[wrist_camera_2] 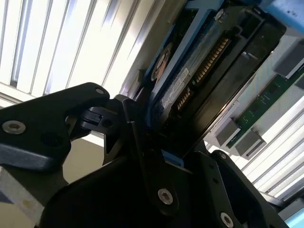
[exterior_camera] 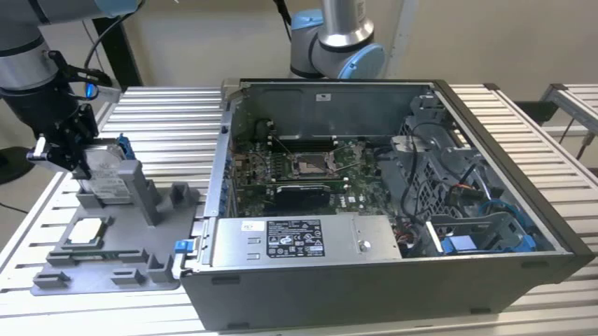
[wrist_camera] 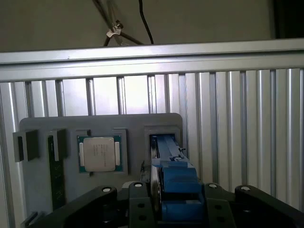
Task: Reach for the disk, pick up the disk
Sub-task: 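Pick up the disk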
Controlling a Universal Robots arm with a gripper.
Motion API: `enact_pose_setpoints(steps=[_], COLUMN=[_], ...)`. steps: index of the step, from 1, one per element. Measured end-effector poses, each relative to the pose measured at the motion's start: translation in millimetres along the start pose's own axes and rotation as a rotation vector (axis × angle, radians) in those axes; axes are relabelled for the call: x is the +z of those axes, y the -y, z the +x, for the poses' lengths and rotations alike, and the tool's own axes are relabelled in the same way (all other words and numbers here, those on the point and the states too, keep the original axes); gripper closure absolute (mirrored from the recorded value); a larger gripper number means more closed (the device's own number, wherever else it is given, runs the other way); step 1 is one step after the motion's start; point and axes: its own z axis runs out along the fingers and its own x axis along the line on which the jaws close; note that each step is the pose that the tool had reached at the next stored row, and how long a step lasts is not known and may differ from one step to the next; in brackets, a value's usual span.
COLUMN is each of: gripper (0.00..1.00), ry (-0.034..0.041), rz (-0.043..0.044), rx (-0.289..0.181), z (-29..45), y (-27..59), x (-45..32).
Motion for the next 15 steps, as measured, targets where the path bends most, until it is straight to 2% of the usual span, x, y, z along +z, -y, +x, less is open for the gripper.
enact_pose_setpoints(steps=[5,11,15], gripper=[1.00,1.00,1.00], ry=[0.0006,0.0001,0.0001], rz=[0.0007,0.0001,0.0000], rx=[0.000,0.000,0.000], z=[-0.1,-0.5,-0.7], y=[0.0,-0.1,-0.2], x=[-2.9,-20.2,-28.2])
